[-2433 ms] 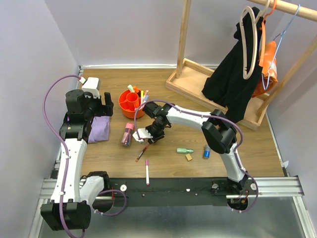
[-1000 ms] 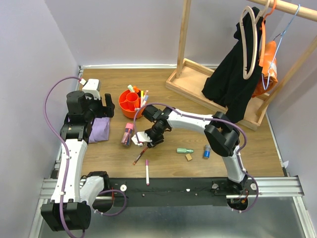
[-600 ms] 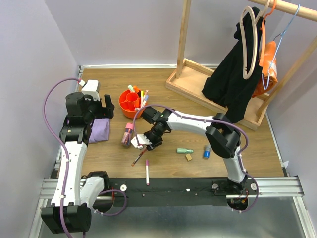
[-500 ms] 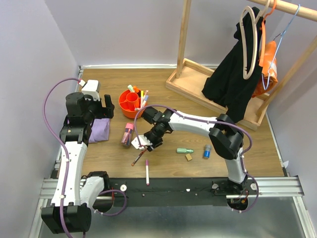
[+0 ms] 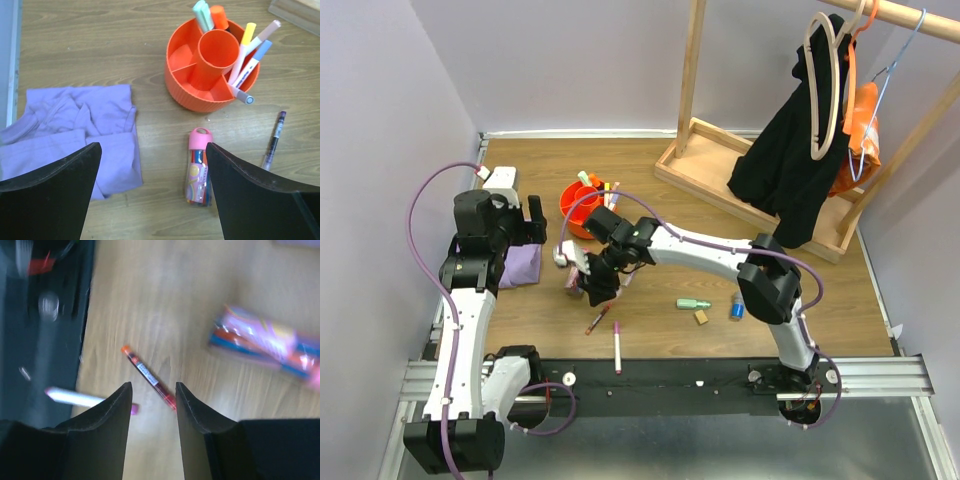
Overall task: Sort the stationery into containers
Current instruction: Pick up the pen from the corner of the board.
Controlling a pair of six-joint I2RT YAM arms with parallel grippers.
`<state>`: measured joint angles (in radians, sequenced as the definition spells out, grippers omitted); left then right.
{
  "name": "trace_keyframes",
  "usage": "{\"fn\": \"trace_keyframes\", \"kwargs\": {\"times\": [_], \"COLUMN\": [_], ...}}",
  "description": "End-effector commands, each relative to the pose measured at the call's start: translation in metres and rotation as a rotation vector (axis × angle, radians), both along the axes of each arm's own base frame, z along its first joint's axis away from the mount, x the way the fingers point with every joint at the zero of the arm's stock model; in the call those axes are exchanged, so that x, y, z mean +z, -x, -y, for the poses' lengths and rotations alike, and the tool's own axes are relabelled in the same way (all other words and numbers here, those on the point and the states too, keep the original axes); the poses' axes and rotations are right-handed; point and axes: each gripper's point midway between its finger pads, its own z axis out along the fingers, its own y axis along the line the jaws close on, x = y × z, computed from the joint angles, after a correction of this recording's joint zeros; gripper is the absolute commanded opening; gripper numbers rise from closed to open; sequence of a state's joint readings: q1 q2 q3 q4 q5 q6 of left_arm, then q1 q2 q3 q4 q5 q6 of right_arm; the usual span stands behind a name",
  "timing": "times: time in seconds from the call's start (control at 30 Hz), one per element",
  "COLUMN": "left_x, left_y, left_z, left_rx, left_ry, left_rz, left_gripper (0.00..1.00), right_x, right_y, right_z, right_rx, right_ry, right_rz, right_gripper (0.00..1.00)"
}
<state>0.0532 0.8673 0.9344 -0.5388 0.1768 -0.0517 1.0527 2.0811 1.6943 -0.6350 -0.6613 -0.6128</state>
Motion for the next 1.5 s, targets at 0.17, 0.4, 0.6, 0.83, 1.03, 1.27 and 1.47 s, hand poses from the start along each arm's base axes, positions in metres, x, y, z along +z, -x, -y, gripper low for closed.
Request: {"fn": "trace_keyframes", "kwargs": {"times": [0.17, 0.4, 0.6, 0.83, 1.03, 1.27, 1.47], "left_x": [-0.018, -0.027, -0.027, -0.029, -0.027, -0.025, -0.022], "left_y": [0.011, 0.014, 0.019, 0.028, 0.036, 0.04, 0.041], "left_z": [-0.025, -0.033, -0.033, -0.04, -0.043, -0.043, -0.041], "left_rx": [0.135, 0.144, 0.135, 0.143, 0.149, 0.141, 0.124], "left_ry": [-0.047, -0.1, -0.117, -0.173, -0.189, -0.203, -0.214], "left_rz": [-0.037, -0.058, -0.066, -0.079, -0.07, -0.067, -0.052], "left_gripper": [0.95, 0.96, 0.96, 0.97, 0.98, 0.98, 0.99], "right_x": [0.004, -0.023, -0.035, -0.047, -0.059, -0.071, -0.075], "right_y": [-0.024, -0.006, 0.005, 0.012, 0.018, 0.028, 0.037], "right_z": [0.023, 0.046, 0.043, 0.056, 0.045, 0.041, 0.046], "right_rx": [-1.066, -1.275, -1.311, -1.357, -1.336, -1.324, -1.333], "right_ry": [0.291, 0.439, 0.466, 0.53, 0.535, 0.59, 0.609], "right_rz": [-0.375, -0.302, -0.294, -0.272, -0.326, -0.341, -0.34], "right_gripper": [0.5, 0.46, 0.44, 0.52, 0.53, 0.53, 0.51]}}
